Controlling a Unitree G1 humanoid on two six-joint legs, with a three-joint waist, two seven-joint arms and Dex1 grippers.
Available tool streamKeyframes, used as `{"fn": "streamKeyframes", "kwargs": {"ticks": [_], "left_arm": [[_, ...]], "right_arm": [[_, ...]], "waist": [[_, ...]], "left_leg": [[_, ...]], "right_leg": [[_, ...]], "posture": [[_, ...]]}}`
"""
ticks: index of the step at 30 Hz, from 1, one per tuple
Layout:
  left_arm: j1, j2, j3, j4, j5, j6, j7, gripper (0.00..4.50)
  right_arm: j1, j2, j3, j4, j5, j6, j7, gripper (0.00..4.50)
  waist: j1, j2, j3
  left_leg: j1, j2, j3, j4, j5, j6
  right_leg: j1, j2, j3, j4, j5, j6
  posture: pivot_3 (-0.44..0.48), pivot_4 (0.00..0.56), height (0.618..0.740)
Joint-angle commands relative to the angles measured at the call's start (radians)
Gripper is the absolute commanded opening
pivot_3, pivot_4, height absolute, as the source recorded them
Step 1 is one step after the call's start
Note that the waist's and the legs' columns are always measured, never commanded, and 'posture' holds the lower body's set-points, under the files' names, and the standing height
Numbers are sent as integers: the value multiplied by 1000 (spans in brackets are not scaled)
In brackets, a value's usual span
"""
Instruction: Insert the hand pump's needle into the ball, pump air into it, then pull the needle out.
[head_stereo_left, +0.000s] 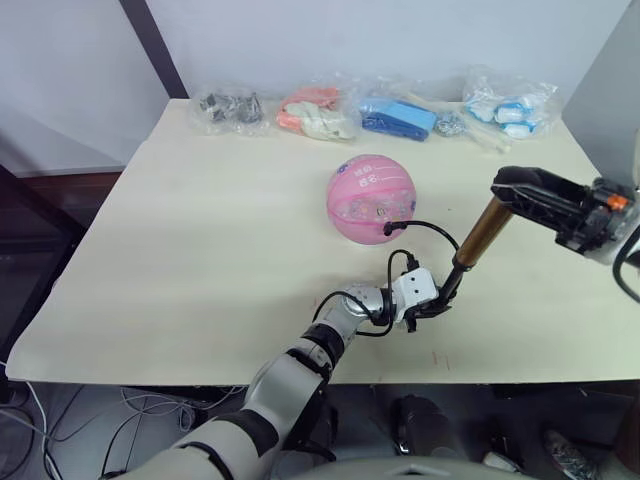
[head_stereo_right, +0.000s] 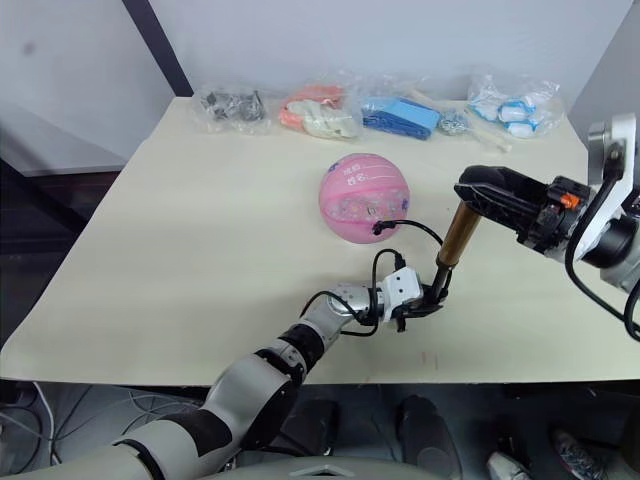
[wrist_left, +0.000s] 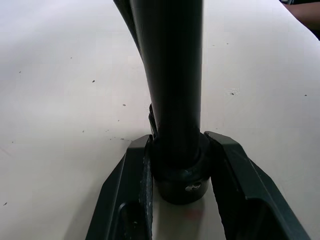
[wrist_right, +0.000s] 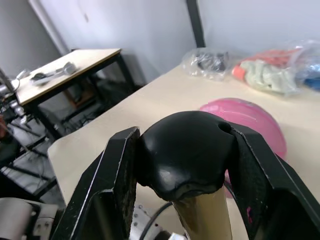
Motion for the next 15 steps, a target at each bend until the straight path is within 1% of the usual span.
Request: {"fn": "streamKeyframes", "kwargs": {"ticks": [1, 4, 7, 11, 15], "left_arm": [[48, 26, -29, 74, 47, 46, -14, 1104], [48, 26, -29, 74, 47, 46, -15, 1104], [49, 27, -29, 72, 47, 47, -18, 1104], [47, 27, -29, 73, 47, 47, -20, 1104], [48, 27, -28, 72, 46, 47, -20, 1104]], "right_arm": [[86, 52, 65, -19, -117, -43, 29, 2019], [165, 111, 125, -3, -232, -110, 79, 2019], [231, 174, 215, 37, -364, -188, 133, 2019], [254, 224, 298, 86, -476, -240, 172, 2019], [252, 254, 349, 124, -547, -262, 192, 2019]], "waist": [[-1, 0, -1], [-1, -4, -6], [-2, -4, -8], [-6, -3, -10], [-5, -4, -11]], "left_leg": [[1, 0, 0, 0, 0, 0], [1, 1, -2, 0, 0, 0], [5, 2, -2, 0, 0, 0], [18, 3, -1, -4, 0, 0], [17, 3, -2, -4, 0, -1]], "right_leg": [[1, 1, 0, 0, 0, 0], [1, 4, 0, 0, 0, 0], [4, 6, 0, 0, 0, 0], [15, 6, 1, -2, -3, 3], [15, 6, 1, -2, -4, 3]], "posture": [[0, 150, 740], [0, 150, 740], [0, 150, 740], [0, 150, 740], [0, 150, 740]]}}
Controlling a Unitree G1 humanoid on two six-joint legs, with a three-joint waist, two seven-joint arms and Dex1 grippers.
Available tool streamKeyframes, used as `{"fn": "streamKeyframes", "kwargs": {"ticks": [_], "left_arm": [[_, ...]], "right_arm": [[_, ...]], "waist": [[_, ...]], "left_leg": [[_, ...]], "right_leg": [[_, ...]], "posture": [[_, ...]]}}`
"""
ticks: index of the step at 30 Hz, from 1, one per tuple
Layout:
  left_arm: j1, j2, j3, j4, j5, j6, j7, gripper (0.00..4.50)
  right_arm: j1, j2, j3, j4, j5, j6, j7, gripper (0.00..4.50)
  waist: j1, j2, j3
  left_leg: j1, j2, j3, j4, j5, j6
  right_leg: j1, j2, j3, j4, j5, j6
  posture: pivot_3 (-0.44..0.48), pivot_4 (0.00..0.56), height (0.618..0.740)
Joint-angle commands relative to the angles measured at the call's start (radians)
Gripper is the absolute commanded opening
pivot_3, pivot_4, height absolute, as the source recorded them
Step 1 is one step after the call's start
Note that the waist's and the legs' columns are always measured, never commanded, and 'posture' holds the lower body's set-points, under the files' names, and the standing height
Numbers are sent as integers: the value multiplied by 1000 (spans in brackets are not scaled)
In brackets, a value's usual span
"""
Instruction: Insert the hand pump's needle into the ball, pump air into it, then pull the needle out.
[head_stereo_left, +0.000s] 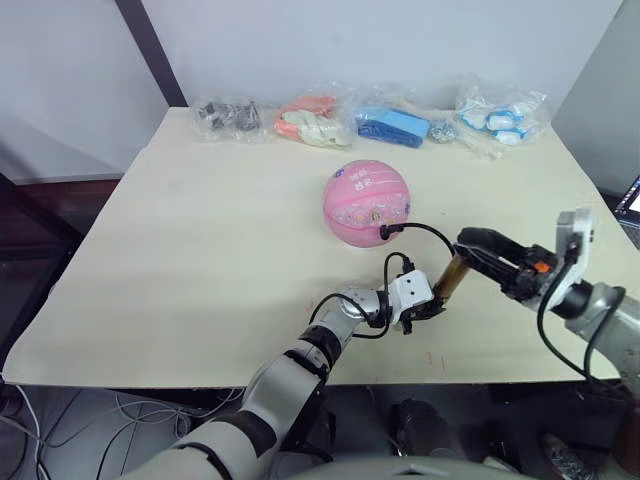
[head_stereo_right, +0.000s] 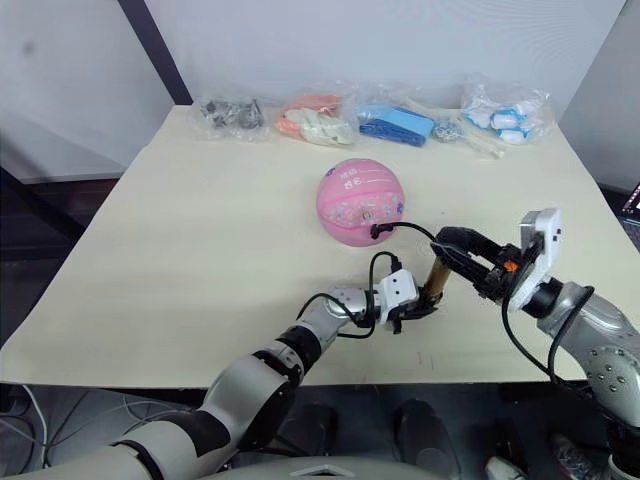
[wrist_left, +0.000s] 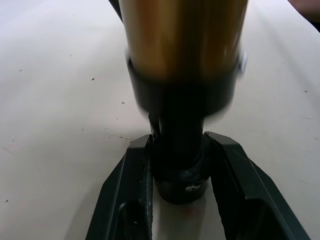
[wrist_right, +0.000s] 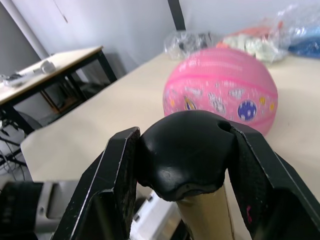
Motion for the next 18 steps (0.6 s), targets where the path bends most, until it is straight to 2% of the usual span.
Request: {"fn": "streamKeyframes", "kwargs": {"ticks": [1, 7, 11, 18], "left_arm": [[39, 18, -27, 62, 42, 40, -25, 1104], [41, 18, -26, 61, 42, 40, -25, 1104], [44, 21, -26, 61, 42, 39, -24, 1104], [51, 24, -29, 59, 44, 39, -28, 1104]], "right_arm": [[31, 16, 80, 69, -75, 30, 7, 2019], [-7, -2, 29, 46, -55, 57, 11, 2019], [-149, -94, -130, -32, 151, 158, -51, 2019], [-322, -261, -273, -39, 430, 289, -138, 2019]], "waist": [[0, 0, 0], [0, 0, -1], [1, 4, 3], [5, 6, 7]], "left_leg": [[0, 0, 0, 0, 0, 0], [0, 0, 0, 0, 0, 0], [-1, 0, 0, 0, 0, 0], [-5, -1, 0, 0, 0, 0]], "right_leg": [[0, 0, 0, 0, 0, 0], [0, 0, 0, 0, 0, 0], [-1, -1, 1, 0, 0, 0], [-2, -1, 0, -1, 1, -1]], "posture": [[0, 150, 740], [0, 150, 740], [0, 150, 740], [0, 150, 740]]}}
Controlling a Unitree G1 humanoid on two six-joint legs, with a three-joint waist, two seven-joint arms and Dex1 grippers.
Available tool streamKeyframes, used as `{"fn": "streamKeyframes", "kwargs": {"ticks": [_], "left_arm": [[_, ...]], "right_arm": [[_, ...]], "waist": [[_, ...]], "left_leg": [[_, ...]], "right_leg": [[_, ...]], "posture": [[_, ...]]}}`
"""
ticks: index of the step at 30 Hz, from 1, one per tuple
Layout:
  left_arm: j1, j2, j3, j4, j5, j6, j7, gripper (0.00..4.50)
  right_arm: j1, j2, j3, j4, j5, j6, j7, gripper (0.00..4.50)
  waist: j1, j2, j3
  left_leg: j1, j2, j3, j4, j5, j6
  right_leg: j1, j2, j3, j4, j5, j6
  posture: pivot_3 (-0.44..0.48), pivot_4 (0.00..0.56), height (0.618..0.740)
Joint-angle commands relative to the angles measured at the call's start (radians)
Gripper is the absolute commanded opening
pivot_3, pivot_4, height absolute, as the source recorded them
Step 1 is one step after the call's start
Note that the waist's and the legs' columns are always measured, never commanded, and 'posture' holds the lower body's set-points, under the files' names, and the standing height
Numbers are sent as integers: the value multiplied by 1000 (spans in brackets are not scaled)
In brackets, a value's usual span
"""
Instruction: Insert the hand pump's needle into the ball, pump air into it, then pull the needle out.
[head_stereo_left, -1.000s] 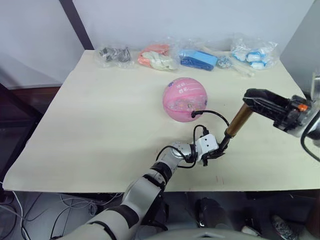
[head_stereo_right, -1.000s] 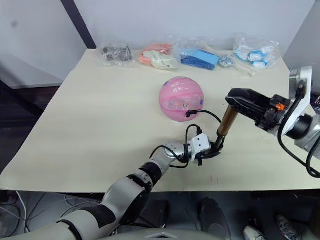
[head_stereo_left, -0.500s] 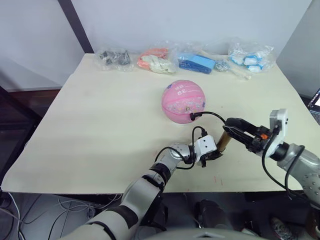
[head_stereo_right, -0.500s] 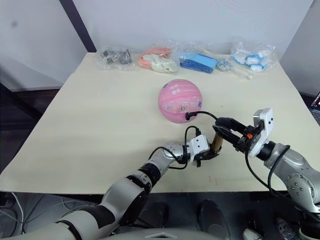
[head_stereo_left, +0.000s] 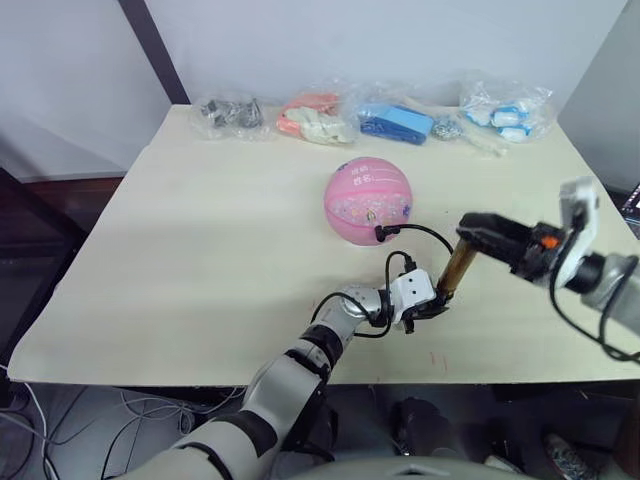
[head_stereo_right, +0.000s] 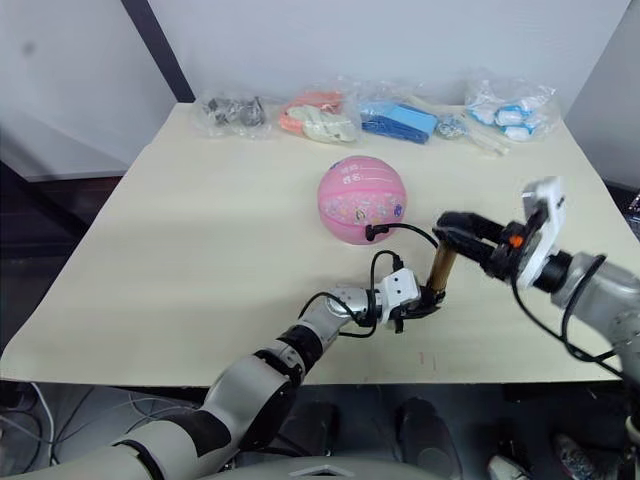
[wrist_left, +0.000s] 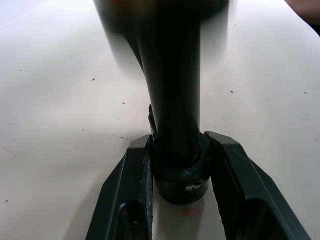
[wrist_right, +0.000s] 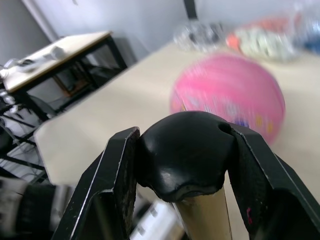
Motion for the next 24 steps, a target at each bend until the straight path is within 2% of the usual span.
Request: {"fn": "streamKeyframes", "kwargs": {"ticks": [1, 10, 15, 24], "left_arm": [[48, 29, -31, 68, 48, 40, -18, 1104], [47, 31, -32, 69, 49, 41, -17, 1104], [48, 32, -32, 69, 49, 41, -18, 1104], [45, 31, -33, 68, 45, 43, -17, 1104]], "right_arm": [[-77, -62, -119, -28, 126, 12, -53, 2019], [-236, -213, -157, 15, 307, 54, -124, 2019], [-312, -247, -152, 45, 347, 68, -141, 2019], [-105, -115, -128, -23, 239, 57, -114, 2019]], "waist": [[0, -1, 1], [0, 1, 3], [2, 2, 3], [4, 1, 3]], "left_leg": [[0, 0, 0, 0, 0, 0], [-4, 0, 0, 1, 0, 0], [-18, -1, 1, 4, 0, 0], [-16, -3, 2, 4, -1, 2]], "right_leg": [[0, 0, 0, 0, 0, 0], [-3, -1, 0, 0, 1, -2], [-18, -3, 0, 4, 3, -3], [-17, -7, 0, 4, 2, -2]], "posture": [[0, 150, 740], [0, 150, 740], [0, 150, 740], [0, 150, 740]]}}
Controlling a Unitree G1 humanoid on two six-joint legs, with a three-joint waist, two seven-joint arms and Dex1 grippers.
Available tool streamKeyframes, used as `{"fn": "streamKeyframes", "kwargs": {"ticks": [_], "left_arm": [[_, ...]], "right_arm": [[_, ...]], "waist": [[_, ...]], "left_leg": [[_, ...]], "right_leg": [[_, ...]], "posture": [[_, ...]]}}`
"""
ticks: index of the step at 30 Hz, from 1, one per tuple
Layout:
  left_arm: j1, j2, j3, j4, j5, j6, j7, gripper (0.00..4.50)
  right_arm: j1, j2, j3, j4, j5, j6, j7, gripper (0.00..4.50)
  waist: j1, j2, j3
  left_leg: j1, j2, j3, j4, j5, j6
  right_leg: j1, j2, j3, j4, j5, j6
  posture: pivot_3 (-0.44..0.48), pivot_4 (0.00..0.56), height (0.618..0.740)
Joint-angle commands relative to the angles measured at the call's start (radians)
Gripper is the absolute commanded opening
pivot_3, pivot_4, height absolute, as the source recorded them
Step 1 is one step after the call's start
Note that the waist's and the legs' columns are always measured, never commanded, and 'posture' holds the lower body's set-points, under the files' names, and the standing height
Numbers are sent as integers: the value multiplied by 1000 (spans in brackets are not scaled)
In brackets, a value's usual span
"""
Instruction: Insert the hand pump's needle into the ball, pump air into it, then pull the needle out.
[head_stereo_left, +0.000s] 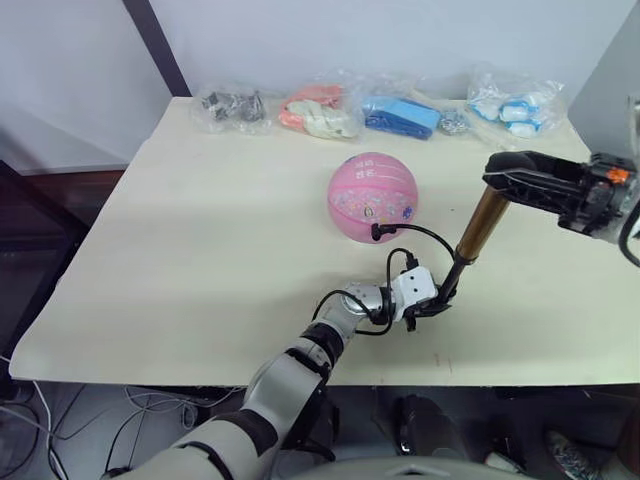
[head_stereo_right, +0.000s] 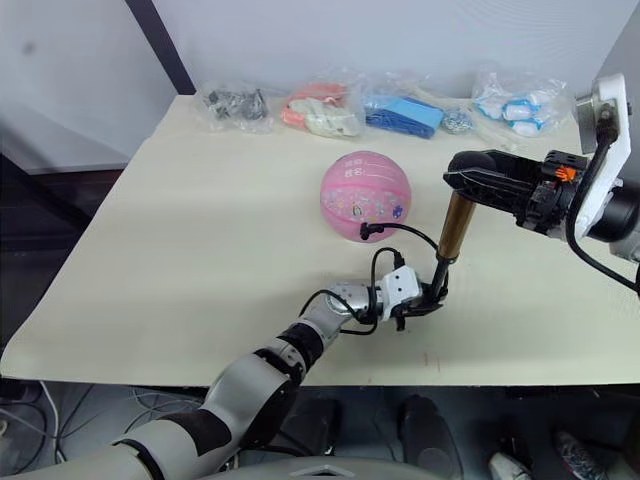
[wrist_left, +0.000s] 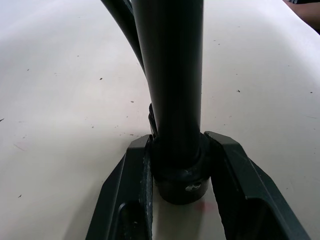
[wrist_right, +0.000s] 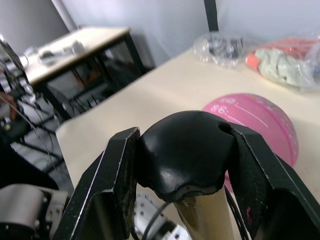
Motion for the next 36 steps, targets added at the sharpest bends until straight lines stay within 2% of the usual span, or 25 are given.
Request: {"fn": "streamKeyframes", "kwargs": {"ticks": [1, 9, 16, 21, 25, 30, 36], "left_arm": [[49, 30, -32, 79, 53, 51, -11, 1104], [53, 35, -33, 77, 52, 51, -15, 1104], [55, 36, -35, 76, 53, 50, -18, 1104], [57, 34, -36, 77, 54, 53, -17, 1104], [58, 32, -36, 77, 54, 54, -18, 1104], [59, 31, -37, 77, 54, 55, -19, 1104], [59, 30, -38, 79, 56, 58, -19, 1104]], "right_arm": [[67, 53, -41, -52, -55, -66, 19, 2019], [277, 191, 83, -98, -263, -151, 83, 2019], [351, 269, 248, -34, -482, -218, 142, 2019], [375, 325, 352, 36, -604, -249, 169, 1992], [376, 333, 338, 43, -637, -255, 188, 1992], [338, 313, 256, 3, -582, -227, 189, 1992], [193, 235, 97, -61, -353, -125, 118, 1992]], "waist": [[-1, -2, -1], [-6, -4, -6], [-6, -7, -13], [-7, -9, -16], [-7, -8, -18], [-6, -8, -19], [-4, -2, -13]], "left_leg": [[0, 0, 0, 0, 0, 0], [5, 1, 0, 0, 0, 0], [8, 2, -2, 0, 0, 0], [22, 3, -2, -4, 0, 0], [22, 3, -2, -4, 0, 0], [21, 3, -2, -4, 0, 0], [19, 2, -2, -4, 0, 0]], "right_leg": [[0, 0, 0, 0, 0, 0], [3, 4, 0, 2, 0, 0], [5, 8, 0, 2, 0, 0], [19, 8, 0, -2, -3, 3], [19, 8, 0, -2, -4, 2], [19, 8, 0, -2, -4, 2], [18, 7, 0, -3, -3, 2]], "posture": [[0, 150, 740], [0, 150, 740], [0, 150, 740], [0, 150, 740], [0, 150, 740], [0, 150, 740], [0, 150, 740]]}}
